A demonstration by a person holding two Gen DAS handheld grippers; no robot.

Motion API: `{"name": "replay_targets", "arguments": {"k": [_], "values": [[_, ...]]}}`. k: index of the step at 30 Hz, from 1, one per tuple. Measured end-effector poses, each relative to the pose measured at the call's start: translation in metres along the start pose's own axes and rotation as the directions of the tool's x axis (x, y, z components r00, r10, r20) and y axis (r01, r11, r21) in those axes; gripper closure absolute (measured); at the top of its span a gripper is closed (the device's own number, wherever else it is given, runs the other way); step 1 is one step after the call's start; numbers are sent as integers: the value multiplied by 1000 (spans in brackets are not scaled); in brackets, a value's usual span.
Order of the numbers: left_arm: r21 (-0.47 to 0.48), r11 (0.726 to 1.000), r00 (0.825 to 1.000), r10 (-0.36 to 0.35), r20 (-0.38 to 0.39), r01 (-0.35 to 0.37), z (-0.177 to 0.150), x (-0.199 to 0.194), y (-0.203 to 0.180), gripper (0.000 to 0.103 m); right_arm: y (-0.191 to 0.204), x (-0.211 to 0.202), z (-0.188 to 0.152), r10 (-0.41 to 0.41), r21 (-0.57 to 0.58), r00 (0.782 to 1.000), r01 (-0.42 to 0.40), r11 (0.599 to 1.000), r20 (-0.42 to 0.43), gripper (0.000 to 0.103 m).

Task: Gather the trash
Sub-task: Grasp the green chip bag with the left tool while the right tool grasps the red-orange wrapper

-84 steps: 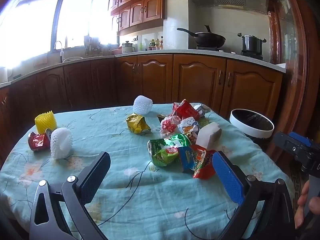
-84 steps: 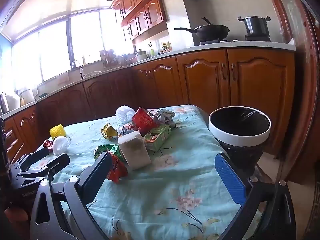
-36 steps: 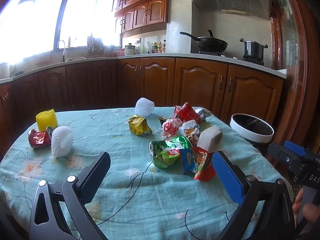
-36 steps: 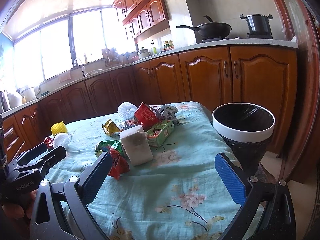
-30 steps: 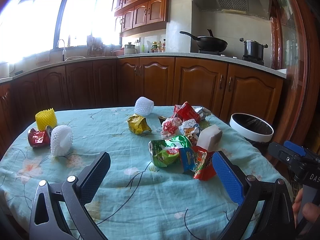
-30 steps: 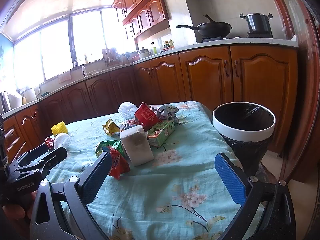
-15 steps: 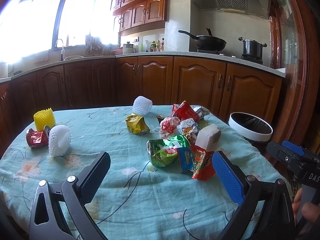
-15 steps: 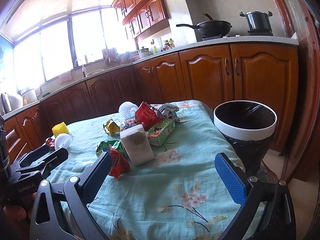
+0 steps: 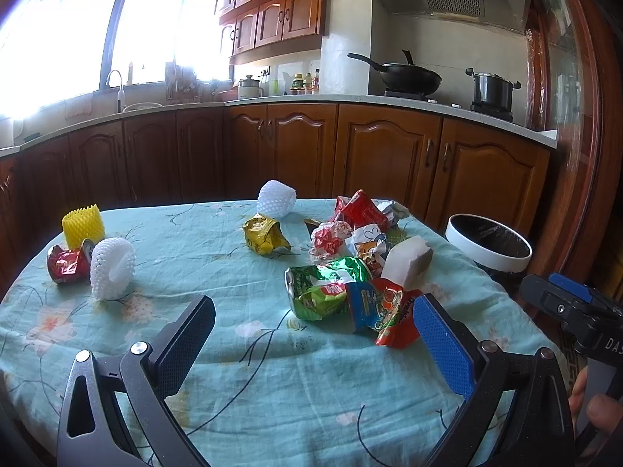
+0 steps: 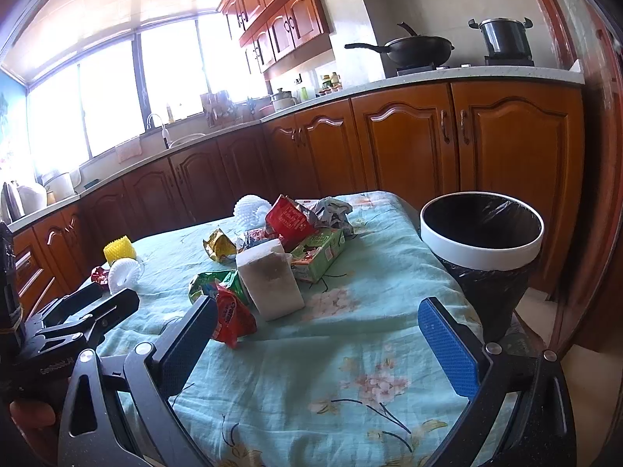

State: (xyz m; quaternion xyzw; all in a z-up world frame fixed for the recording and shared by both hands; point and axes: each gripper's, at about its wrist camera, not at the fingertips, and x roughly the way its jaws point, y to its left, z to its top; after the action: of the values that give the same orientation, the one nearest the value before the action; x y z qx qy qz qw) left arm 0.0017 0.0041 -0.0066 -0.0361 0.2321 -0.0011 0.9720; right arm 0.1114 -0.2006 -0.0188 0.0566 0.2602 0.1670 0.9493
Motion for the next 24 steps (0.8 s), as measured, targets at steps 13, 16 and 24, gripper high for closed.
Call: {"name": "replay_targets", "arguments": {"k": [13,16,24], "values": [[-56,998,995,2,-101,-8,6,34,24,10,15,23,-5,130,13,988,-130,991,-82,5],[-80,997,990,-10,-137,-1,11,49,34,15,18,39,-8,181,38,974,-178,983,-136,20],[-145,989,974,-67,-215,36,27,93,59,22,24,75,-17,263,104,932,-244,964,-251,43]]}}
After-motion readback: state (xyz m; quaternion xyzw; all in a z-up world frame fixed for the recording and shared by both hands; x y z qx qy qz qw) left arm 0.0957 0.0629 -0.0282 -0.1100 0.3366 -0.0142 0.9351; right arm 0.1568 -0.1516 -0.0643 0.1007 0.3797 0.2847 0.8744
